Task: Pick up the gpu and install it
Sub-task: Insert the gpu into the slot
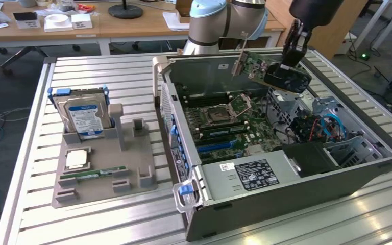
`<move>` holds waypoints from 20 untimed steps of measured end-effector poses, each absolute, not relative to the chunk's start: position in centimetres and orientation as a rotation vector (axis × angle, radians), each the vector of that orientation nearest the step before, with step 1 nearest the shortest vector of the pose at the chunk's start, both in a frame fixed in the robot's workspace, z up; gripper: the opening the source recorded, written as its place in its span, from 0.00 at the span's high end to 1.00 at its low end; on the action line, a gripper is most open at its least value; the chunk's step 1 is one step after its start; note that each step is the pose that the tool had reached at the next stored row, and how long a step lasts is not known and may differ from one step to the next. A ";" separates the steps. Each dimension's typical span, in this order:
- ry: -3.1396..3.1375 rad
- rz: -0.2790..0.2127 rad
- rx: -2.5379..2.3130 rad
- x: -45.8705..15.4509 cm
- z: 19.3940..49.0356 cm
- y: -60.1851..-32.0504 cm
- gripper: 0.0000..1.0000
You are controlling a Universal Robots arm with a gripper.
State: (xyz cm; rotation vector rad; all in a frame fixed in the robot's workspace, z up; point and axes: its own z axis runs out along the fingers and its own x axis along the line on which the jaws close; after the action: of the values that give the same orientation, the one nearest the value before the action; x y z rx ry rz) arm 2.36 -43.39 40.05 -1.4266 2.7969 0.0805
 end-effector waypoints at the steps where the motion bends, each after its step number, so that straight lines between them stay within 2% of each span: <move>1: 2.788 0.081 -1.444 2.4 40.0 -43.4 0.73; 20: 2.559 0.080 -1.833 2.4 39.6 -43.1 0.73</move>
State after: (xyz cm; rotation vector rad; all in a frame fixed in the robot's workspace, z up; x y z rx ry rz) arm 2.36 -43.10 39.56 -1.8326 2.5589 0.0799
